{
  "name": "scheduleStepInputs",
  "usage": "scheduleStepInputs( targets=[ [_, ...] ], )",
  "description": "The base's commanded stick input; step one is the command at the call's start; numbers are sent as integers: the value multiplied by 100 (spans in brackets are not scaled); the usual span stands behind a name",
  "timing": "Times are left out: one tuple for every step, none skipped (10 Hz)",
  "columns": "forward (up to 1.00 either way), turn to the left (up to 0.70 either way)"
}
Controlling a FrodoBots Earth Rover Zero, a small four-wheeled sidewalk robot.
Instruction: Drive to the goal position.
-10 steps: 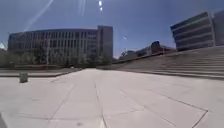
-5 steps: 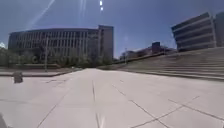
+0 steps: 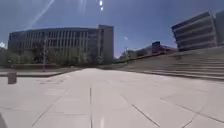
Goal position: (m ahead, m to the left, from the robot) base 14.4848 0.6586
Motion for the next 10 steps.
scheduleStepInputs(
  targets=[
    [70, 0],
    [70, 0],
    [70, 0],
    [70, 0],
    [70, 2],
    [70, 1],
    [70, 0],
    [70, 0],
    [70, 0],
    [70, 0]
  ],
)
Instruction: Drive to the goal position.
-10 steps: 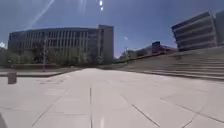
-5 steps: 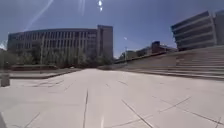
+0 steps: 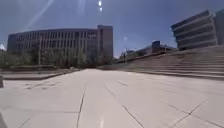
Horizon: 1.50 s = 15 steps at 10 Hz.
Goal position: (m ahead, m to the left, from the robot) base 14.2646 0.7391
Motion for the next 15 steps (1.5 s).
scheduleStepInputs(
  targets=[
    [70, 0],
    [70, 0],
    [70, 0],
    [70, 0],
    [70, 0],
    [70, 0],
    [70, 0],
    [70, 0],
    [70, 0],
    [70, 0],
    [70, 0],
    [70, 0],
    [70, 0],
    [70, 0],
    [70, 0]
  ],
)
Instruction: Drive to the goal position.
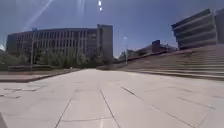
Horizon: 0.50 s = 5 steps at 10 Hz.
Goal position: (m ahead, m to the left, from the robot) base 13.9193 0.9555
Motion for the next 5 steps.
scheduleStepInputs(
  targets=[
    [70, 0],
    [70, 0],
    [70, 0],
    [70, 0],
    [70, 0]
  ],
)
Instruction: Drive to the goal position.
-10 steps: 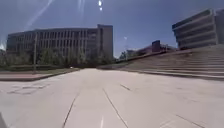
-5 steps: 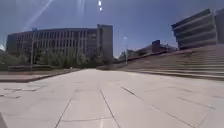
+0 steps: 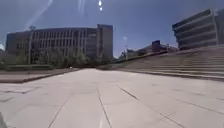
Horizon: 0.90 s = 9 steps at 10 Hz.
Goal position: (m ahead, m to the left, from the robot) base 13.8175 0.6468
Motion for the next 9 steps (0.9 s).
scheduleStepInputs(
  targets=[
    [70, 0],
    [70, 0],
    [70, 0],
    [70, 0],
    [70, 0],
    [70, 0],
    [70, 0],
    [70, 2],
    [70, 0]
  ],
)
